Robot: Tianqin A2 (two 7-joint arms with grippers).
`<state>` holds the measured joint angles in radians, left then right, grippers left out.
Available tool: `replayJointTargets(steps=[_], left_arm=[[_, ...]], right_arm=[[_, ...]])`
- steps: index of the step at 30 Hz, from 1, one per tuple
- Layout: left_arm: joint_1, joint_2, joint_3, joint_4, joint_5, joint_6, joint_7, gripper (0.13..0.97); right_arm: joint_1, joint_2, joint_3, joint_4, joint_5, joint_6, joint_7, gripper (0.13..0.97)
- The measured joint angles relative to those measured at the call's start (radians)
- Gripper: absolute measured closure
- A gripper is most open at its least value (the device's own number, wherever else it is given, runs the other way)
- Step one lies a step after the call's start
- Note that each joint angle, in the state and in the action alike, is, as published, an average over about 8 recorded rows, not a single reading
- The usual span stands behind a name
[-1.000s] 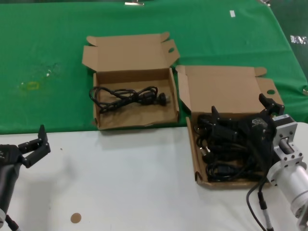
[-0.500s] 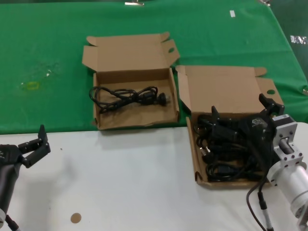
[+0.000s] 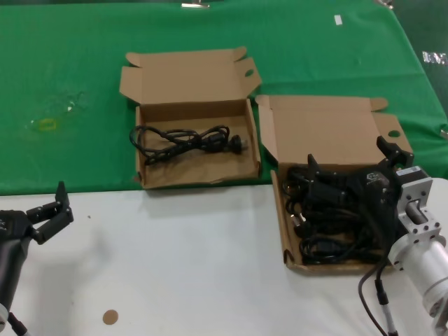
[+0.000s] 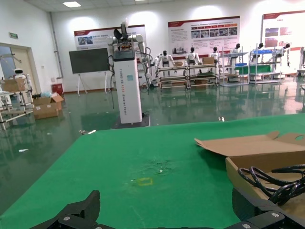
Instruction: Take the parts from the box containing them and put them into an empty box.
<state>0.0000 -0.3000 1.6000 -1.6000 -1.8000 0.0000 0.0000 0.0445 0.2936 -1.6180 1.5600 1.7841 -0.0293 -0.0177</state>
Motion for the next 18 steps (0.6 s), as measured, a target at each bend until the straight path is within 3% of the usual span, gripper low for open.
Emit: replayJointTargets(steps=[18], left_arm=[[0.000, 0.000, 0.000, 0.000, 0.000, 0.000, 0.000, 0.132]], right_arm=[[0.000, 0.000, 0.000, 0.000, 0.000, 0.000, 0.000, 0.129]])
